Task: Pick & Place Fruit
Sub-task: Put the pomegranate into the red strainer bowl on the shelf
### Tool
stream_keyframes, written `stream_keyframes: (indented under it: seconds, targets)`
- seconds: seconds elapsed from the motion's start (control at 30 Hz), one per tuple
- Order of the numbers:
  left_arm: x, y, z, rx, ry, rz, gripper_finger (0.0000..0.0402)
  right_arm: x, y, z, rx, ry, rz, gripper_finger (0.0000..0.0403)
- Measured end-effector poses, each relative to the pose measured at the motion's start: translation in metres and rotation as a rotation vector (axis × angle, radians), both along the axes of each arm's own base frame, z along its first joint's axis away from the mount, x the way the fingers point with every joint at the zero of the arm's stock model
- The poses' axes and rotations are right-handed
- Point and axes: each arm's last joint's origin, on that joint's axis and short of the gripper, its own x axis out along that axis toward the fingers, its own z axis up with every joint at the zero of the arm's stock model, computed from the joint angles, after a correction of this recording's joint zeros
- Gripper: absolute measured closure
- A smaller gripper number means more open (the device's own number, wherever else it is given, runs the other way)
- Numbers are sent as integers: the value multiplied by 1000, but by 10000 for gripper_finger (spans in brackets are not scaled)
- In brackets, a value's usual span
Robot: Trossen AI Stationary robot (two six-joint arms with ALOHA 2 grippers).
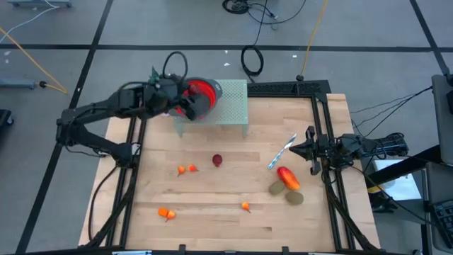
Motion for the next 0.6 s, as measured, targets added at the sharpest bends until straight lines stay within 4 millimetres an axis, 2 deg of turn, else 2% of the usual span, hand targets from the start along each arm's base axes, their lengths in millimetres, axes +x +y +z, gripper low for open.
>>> stream_keyframes:
  seconds: [0.6]
  targets:
    - [-18, 64, -26, -327, 82, 32, 211, 0, 0, -1, -1, 6, 0, 403]
